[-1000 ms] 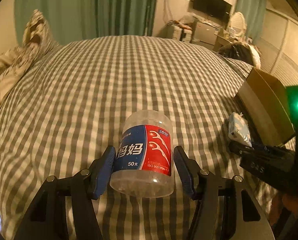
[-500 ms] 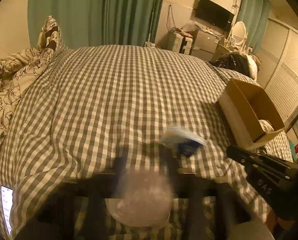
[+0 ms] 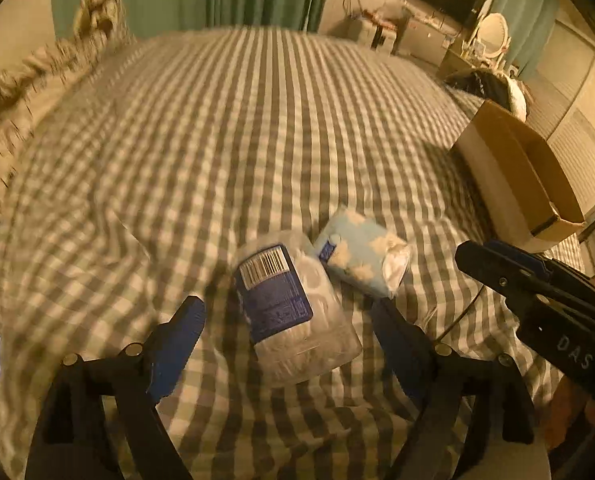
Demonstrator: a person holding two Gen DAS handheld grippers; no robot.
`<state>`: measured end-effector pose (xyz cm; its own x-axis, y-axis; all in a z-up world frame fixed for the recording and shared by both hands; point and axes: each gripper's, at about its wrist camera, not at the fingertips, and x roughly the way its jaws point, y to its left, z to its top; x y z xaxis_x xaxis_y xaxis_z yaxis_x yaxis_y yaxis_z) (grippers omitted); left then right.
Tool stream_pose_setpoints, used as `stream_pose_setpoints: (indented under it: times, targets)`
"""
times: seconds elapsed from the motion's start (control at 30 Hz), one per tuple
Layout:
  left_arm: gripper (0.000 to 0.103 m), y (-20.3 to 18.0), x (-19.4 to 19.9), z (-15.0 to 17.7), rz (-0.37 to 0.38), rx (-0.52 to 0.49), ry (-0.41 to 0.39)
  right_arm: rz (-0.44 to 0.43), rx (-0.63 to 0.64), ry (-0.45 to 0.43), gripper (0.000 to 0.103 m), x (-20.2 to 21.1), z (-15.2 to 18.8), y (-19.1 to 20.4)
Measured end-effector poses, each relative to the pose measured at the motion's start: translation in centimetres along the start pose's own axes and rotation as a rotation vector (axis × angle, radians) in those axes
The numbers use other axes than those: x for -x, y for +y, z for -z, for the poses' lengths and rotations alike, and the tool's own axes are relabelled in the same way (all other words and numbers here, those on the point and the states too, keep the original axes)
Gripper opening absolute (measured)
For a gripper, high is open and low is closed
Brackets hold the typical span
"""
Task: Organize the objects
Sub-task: 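Grasp the blue tissue pack with the right gripper, then drop the tissue pack into the box with the right gripper while the left drops the floss container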
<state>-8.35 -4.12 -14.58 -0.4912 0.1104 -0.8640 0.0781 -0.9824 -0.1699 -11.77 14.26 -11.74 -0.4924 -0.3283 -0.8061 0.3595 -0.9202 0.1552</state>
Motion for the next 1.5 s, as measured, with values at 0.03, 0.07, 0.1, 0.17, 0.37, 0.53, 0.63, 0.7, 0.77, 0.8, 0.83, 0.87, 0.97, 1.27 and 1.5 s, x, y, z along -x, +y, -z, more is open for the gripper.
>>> stream_pose_setpoints:
  times: [0.03, 0.07, 0.1, 0.17, 0.37, 0.53, 0.63, 0.7, 0.77, 0.8, 0.83, 0.87, 0.97, 1.27, 1.5]
  targets:
    - [0.088, 0.1, -0.6, -0.1, -0.002, 0.01, 0.021, -0.001, 0.003, 0.007, 0.042, -0.1, 0.1, -0.2]
    - [0.088, 0.0, -1.2, -0.1, -0.009, 0.017, 0.043, 0.0, 0.009, 0.015, 0.042, -0.4, 0.1, -0.1]
    - [0.088, 0.0, -2.0, -0.2, -0.016, 0.022, 0.073, 0.0, 0.014, 0.023, 0.042, -0.7, 0.0, -0.1]
    - [0.088, -0.1, -3.4, -0.4, -0.024, 0.025, 0.121, -0.004, 0.02, 0.029, 0.042, -1.1, 0.0, -0.1]
    - [0.073, -0.3, -5.4, -0.8, -0.009, 0.024, 0.162, -0.011, 0.036, 0.057, 0.051, -2.4, -0.5, -0.2]
    - [0.07, 1.2, -1.7, -1.1, -0.002, 0.093, 0.028, -0.091, 0.042, 0.033, 0.077, -2.9, -1.2, 0.1]
    - [0.068, 1.7, -0.2, -1.5, -0.087, 0.065, -0.028, -0.11, 0.076, 0.033, 0.08, -3.7, -1.8, 1.0]
    - [0.068, 2.1, 0.5, -1.9, -0.128, 0.06, -0.054, -0.108, 0.115, 0.064, 0.08, -5.0, -2.1, 1.8]
    - [0.068, 2.4, 1.0, -2.2, -0.172, 0.049, -0.075, -0.099, 0.15, 0.101, 0.08, -6.5, -2.1, 2.5]
    - [0.067, 2.7, 1.1, -2.3, -0.189, 0.044, -0.085, -0.096, 0.165, 0.122, 0.08, -7.3, -2.2, 2.8]
    - [0.067, 3.1, 1.3, -2.4, -0.193, 0.044, -0.089, -0.093, 0.178, 0.141, 0.08, -8.1, -2.2, 3.0]
    - [0.067, 3.5, 1.3, -2.5, -0.194, 0.047, -0.09, -0.089, 0.193, 0.163, 0.08, -8.8, -2.1, 3.3]
    - [0.067, 4.1, 1.5, -2.2, -0.212, 0.053, -0.098, -0.07, 0.237, 0.209, 0.08, -10.5, -1.5, 4.1]
    - [0.066, 2.4, 5.3, -1.6, -0.207, 0.013, -0.159, 0.048, 0.316, 0.164, 0.062, -9.3, 0.0, 5.5]
    - [0.066, -0.8, 9.8, -1.7, -0.172, -0.04, -0.243, 0.068, 0.213, -0.026, 0.061, -1.0, -0.2, 3.6]
